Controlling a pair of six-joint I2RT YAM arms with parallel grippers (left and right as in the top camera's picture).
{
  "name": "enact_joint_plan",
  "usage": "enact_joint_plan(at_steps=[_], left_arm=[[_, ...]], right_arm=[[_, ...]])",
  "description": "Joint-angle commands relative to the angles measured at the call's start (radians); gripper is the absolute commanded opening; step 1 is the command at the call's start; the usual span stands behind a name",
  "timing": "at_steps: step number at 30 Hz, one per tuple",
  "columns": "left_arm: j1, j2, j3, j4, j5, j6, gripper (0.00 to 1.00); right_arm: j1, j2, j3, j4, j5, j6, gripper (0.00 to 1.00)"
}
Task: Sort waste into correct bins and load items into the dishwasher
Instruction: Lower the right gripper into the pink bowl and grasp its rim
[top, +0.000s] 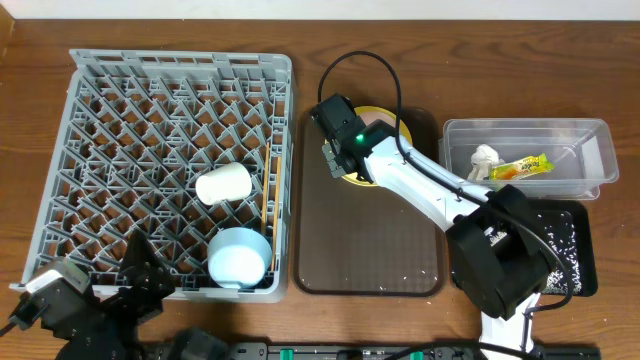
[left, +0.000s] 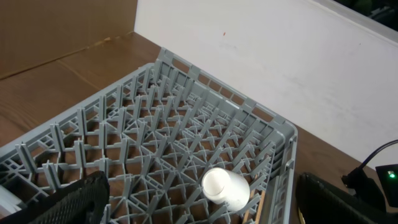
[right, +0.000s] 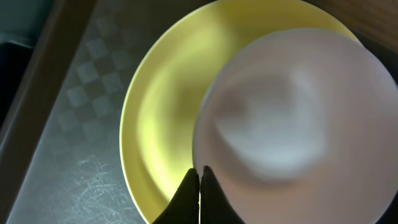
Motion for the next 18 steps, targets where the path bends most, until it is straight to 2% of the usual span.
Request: enact_joint_plan(at_steps=[1, 11, 12, 15, 18], left_arm=[[0.005, 0.000, 0.009, -0.003, -0.015, -0.002, 0.96], [0.005, 0.000, 0.009, -0.003, -0.015, -0.002, 0.96], [0.005, 0.000, 0.009, -0.003, -0.015, -0.001, 0.96], [0.005, 0.000, 0.009, -0.003, -0.015, -0.001, 0.96], [0.005, 0.000, 0.009, -0.003, -0.015, -0.001, 0.96]], right_arm=[[-0.002, 0.008, -0.002, 0.001, -0.002, -0.001, 0.01], [-0.006, -0.153, 0.006, -0.010, -0.009, -0.009, 0.01], [-0.006, -0.162, 0.006, -0.010, -0.009, -0.009, 0.14], [-0.005, -0.164, 0.004, -0.019, -0.017, -0.009, 0.43], [-0.005, -0.135, -0.007, -0.039, -0.020, -0.009, 0.44]])
